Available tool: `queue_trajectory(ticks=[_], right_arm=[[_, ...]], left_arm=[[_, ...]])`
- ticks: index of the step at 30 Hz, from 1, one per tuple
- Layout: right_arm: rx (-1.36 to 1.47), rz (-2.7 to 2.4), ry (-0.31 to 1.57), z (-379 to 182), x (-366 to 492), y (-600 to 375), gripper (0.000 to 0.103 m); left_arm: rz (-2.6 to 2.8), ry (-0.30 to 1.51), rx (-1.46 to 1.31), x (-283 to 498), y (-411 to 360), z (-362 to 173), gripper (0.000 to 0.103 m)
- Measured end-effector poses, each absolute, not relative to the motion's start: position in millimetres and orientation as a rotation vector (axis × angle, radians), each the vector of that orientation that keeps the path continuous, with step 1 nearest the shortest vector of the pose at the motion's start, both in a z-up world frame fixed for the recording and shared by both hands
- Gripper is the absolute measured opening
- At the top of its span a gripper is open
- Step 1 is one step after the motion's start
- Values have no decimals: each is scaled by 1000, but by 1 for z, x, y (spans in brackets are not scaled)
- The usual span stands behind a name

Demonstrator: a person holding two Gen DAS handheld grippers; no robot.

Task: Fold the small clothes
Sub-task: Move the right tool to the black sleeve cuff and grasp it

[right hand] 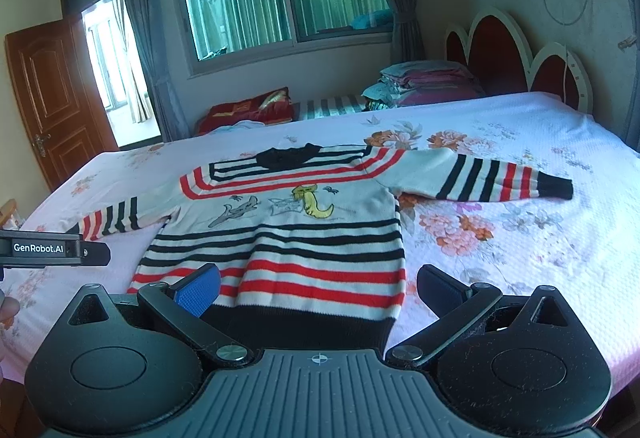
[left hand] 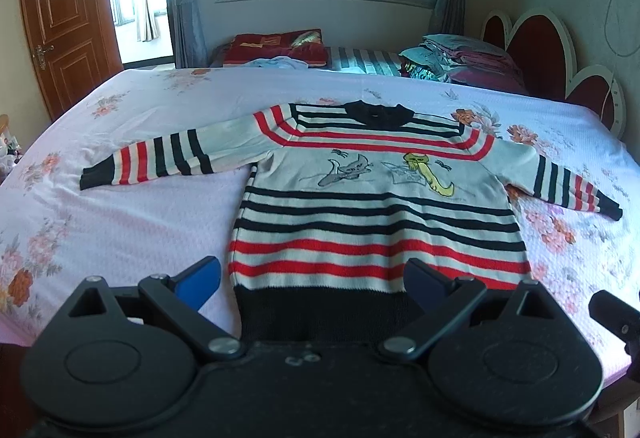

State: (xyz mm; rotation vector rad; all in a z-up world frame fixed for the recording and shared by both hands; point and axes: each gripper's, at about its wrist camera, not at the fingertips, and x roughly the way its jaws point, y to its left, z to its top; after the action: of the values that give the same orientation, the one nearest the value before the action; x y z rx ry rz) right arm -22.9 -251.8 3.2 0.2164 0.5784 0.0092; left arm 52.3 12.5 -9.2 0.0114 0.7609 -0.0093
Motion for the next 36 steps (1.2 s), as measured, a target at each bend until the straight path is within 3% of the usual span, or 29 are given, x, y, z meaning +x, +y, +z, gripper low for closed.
queue_trajectory(ticks=[36], right_arm=[[250,-288,594,-33,152,-294,103]], left_arm=[[-109,818,28,285,54,-64,98]])
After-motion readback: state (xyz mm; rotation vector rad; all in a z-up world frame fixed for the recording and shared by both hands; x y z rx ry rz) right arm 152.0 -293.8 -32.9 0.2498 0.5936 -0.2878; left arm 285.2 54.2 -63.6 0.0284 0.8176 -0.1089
